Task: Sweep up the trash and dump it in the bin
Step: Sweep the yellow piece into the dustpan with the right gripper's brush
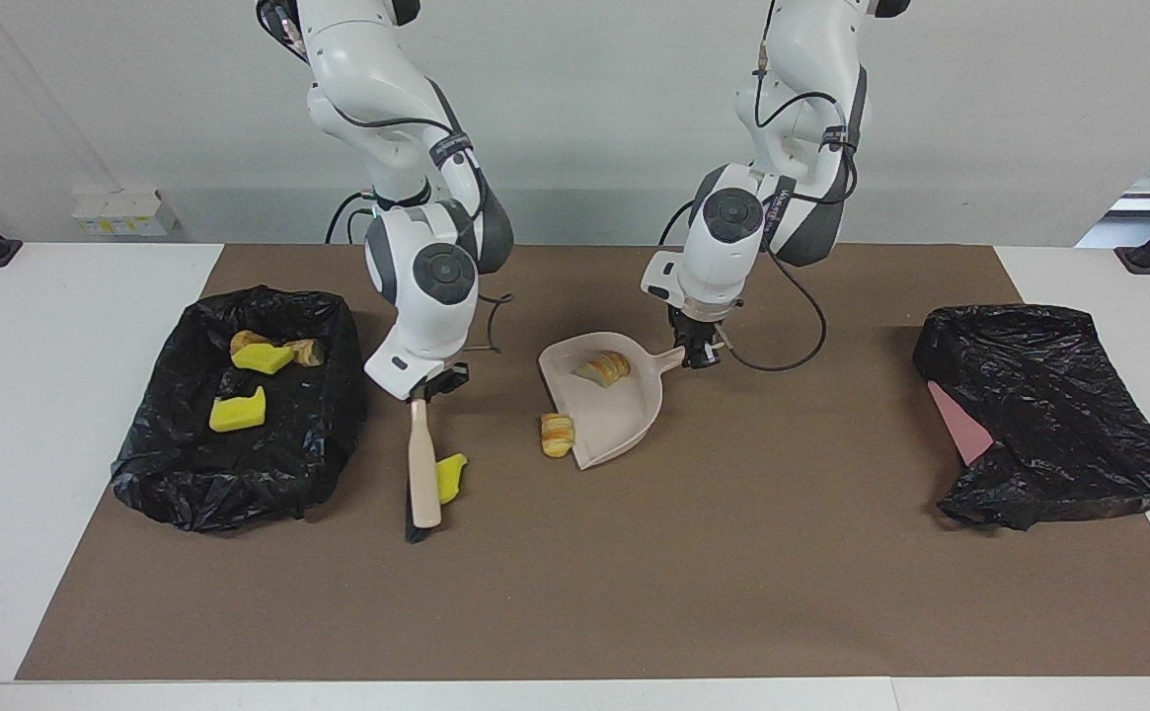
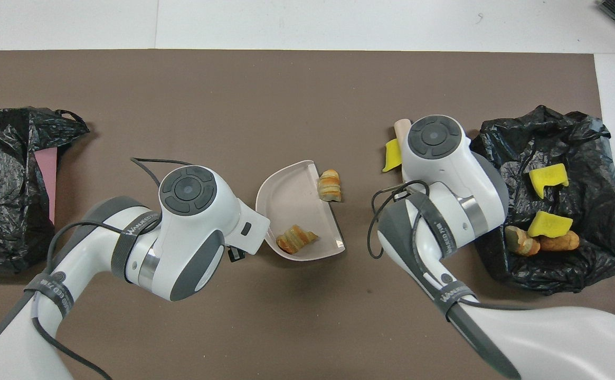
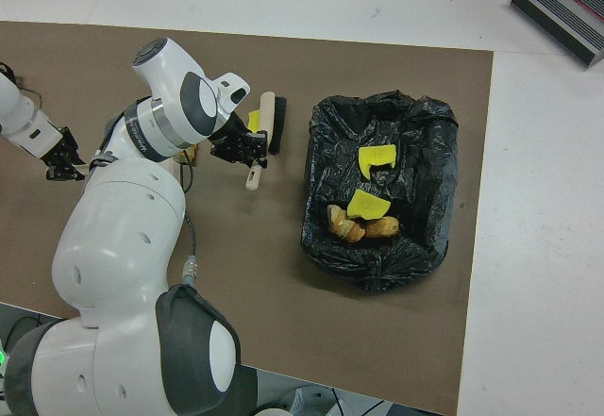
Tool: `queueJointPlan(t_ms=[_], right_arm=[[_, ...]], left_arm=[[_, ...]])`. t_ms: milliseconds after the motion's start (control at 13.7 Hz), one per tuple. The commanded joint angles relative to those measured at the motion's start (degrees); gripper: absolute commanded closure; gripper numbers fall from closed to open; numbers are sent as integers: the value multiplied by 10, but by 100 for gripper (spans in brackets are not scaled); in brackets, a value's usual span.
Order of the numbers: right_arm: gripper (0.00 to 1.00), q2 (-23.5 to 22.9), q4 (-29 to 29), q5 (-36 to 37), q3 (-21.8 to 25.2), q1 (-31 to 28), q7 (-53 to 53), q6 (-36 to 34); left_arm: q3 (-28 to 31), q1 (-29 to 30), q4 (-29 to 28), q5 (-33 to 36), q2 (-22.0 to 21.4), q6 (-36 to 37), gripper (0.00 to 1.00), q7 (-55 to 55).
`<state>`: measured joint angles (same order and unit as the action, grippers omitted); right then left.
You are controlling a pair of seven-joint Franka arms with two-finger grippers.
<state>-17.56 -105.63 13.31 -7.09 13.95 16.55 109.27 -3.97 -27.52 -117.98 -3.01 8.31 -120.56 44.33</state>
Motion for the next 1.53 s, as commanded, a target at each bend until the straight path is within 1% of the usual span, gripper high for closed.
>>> queueJointPlan(t_ms=[0, 73, 146, 291, 510, 728, 874, 1019, 1092, 1311, 1456], right_arm=[[100, 28, -19, -102, -3, 58, 17, -21], [100, 36, -27, -117, -4, 70, 15, -22], [100, 45, -35, -126, -5, 93, 10, -23], [100, 54, -34, -137, -6, 121, 9, -38], [100, 92, -28, -137, -5, 108, -2, -74], [100, 125, -35, -159, -5, 110, 7, -98], [100, 136, -59, -187, -6, 115, 37, -72], [100, 159, -107, -197, -6, 124, 80, -11], [100, 165, -119, -198, -6, 133, 108, 5], [100, 169, -119, -197, -6, 157, 171, 22], [100, 178, -121, -198, -6, 182, 210, 23]], left_arm=[[7, -8, -23, 5, -10, -12, 100, -8], [7, -8, -23, 5, -9, -12, 100, -9], [7, -8, -23, 6, -10, -12, 100, -8], [7, -9, -24, 6, -10, -13, 100, -9], [7, -8, -30, 6, -12, -19, 100, -5], [7, 1, -34, 5, -10, -42, 100, 38], [6, 17, -33, 5, -8, -56, 100, 64], [7, 26, -26, 4, -7, -53, 100, 93], [7, 41, -19, 3, -7, -48, 100, 109], [8, 84, -3, 4, -8, -38, 100, 174], [9, 111, 22, 4, -7, -20, 100, 218]])
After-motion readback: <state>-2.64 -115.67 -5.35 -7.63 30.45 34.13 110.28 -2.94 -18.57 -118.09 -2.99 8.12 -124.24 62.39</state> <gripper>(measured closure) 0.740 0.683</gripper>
